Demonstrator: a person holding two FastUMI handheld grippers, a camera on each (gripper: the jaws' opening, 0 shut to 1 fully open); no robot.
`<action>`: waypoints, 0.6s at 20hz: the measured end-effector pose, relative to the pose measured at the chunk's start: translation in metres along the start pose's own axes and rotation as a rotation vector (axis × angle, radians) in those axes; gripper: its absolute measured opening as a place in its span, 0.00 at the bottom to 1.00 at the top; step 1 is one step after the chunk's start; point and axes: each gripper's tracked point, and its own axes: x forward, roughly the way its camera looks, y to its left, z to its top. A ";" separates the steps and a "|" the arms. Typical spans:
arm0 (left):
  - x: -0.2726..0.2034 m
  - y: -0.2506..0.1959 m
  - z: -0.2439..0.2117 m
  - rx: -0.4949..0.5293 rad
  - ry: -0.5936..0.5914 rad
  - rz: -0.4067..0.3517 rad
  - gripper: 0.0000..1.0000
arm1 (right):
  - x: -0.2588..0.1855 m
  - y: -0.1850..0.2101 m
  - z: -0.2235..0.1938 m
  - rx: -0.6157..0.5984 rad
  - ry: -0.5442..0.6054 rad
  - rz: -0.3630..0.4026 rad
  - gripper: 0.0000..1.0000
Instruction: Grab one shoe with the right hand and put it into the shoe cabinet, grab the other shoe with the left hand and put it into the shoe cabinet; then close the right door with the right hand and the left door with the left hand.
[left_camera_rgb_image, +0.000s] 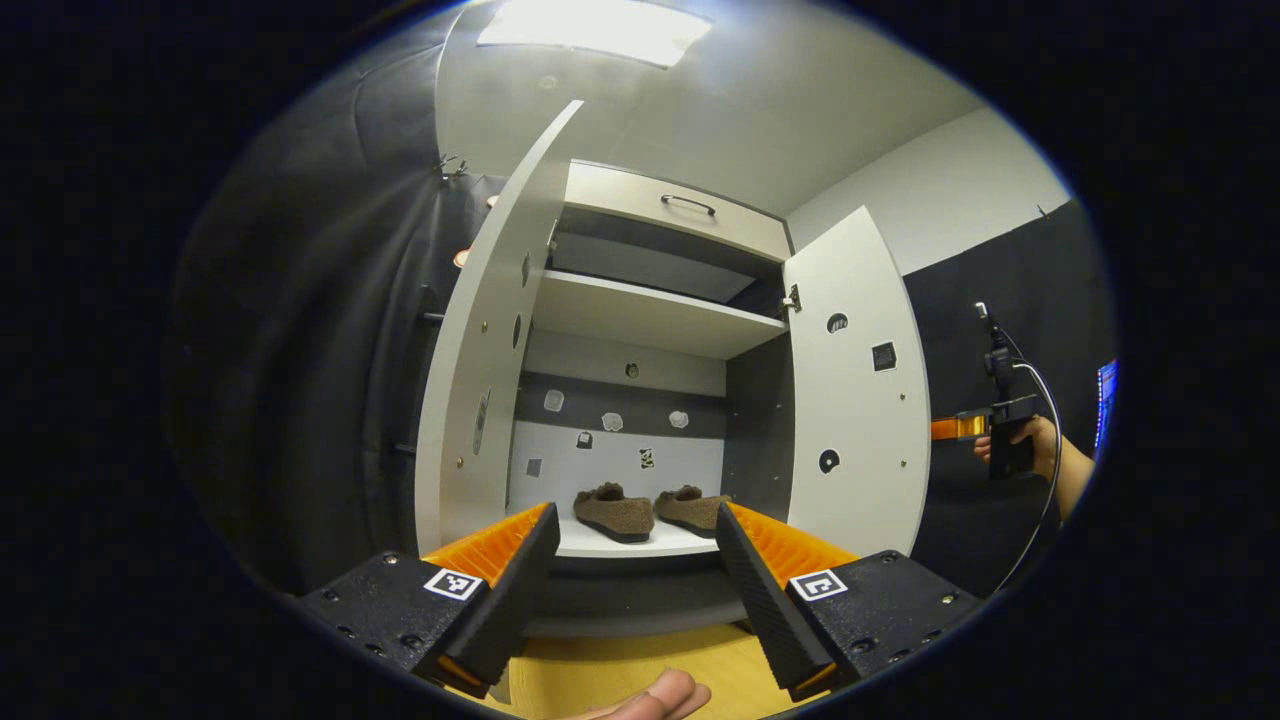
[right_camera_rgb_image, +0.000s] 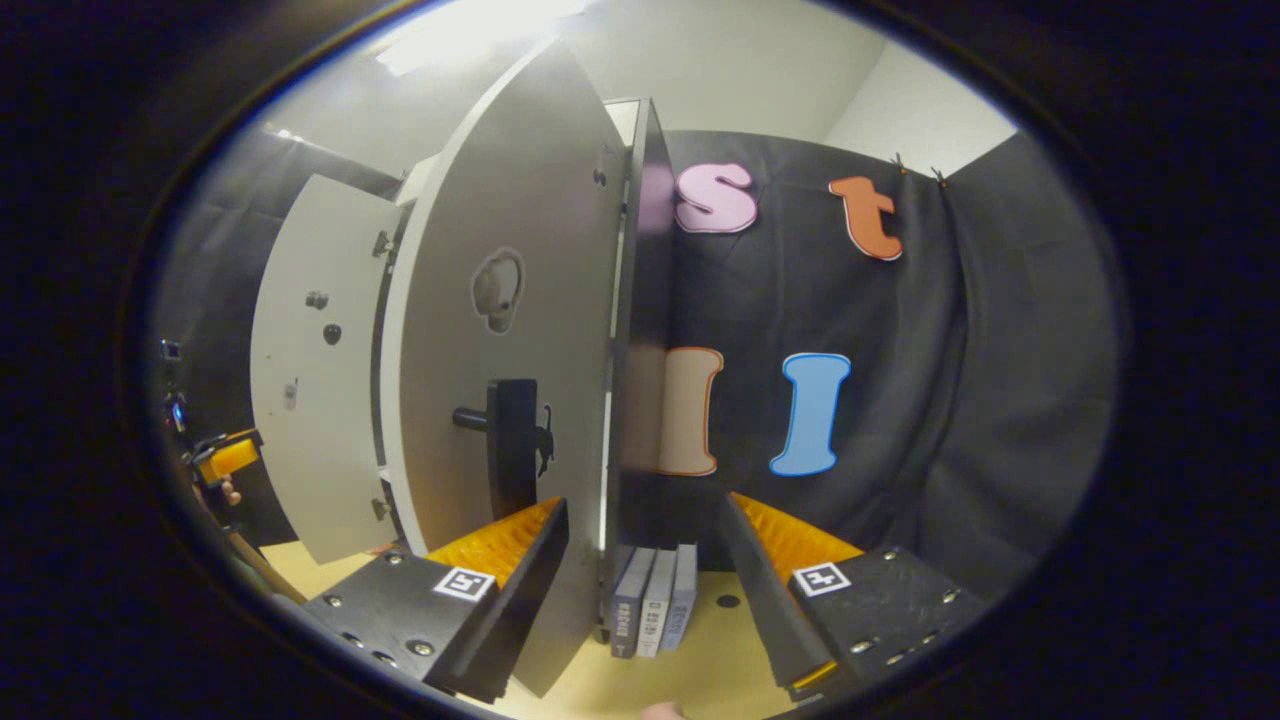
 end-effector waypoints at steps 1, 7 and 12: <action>-0.002 0.000 0.002 -0.002 -0.004 -0.002 0.96 | -0.003 0.005 0.000 0.020 0.000 0.004 0.95; -0.009 0.003 0.009 -0.008 -0.026 -0.005 0.96 | -0.001 0.030 0.001 0.010 -0.001 0.018 0.93; -0.006 -0.002 -0.004 -0.007 0.007 -0.027 0.96 | 0.007 0.063 0.002 -0.001 -0.005 0.052 0.91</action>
